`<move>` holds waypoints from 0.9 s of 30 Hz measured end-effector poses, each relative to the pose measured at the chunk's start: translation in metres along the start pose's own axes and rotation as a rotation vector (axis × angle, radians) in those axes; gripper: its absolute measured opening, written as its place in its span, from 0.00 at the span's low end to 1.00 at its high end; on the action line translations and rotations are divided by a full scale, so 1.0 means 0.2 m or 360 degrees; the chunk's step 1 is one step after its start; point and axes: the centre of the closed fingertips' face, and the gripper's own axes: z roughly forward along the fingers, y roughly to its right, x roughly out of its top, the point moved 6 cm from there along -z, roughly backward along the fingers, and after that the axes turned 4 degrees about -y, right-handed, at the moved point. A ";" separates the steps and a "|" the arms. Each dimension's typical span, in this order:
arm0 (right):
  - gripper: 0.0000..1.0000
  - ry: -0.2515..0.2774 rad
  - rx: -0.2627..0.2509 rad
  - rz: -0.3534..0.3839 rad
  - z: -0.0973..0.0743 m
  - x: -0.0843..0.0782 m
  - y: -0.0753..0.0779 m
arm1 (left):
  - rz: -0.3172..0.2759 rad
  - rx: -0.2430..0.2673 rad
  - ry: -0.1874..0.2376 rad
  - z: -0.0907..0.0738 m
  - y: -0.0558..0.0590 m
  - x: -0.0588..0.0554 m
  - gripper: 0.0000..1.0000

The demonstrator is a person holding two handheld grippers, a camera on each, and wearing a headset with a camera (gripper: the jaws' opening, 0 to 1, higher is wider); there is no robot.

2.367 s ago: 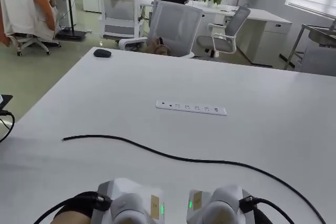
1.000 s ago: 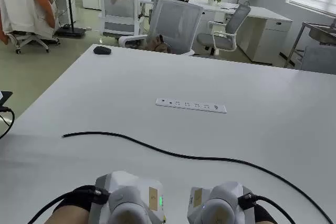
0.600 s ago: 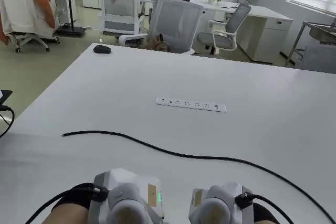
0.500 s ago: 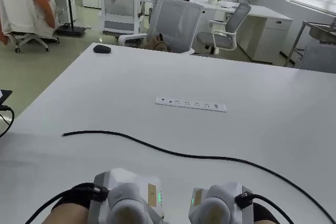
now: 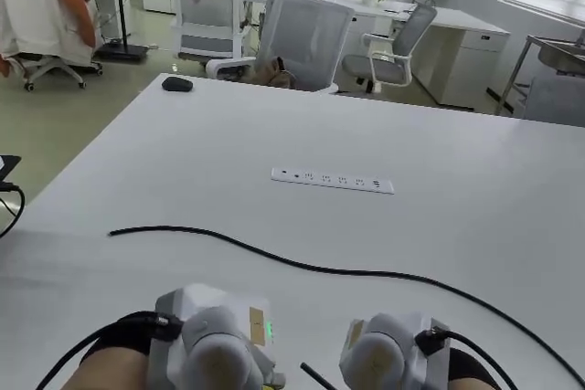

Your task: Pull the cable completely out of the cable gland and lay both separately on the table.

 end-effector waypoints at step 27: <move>0.03 0.0261 -0.0316 0.0607 0.09 0.09 0.83 | 0.0025 -0.0022 -0.0027 0.01 0.00 -0.02 0.17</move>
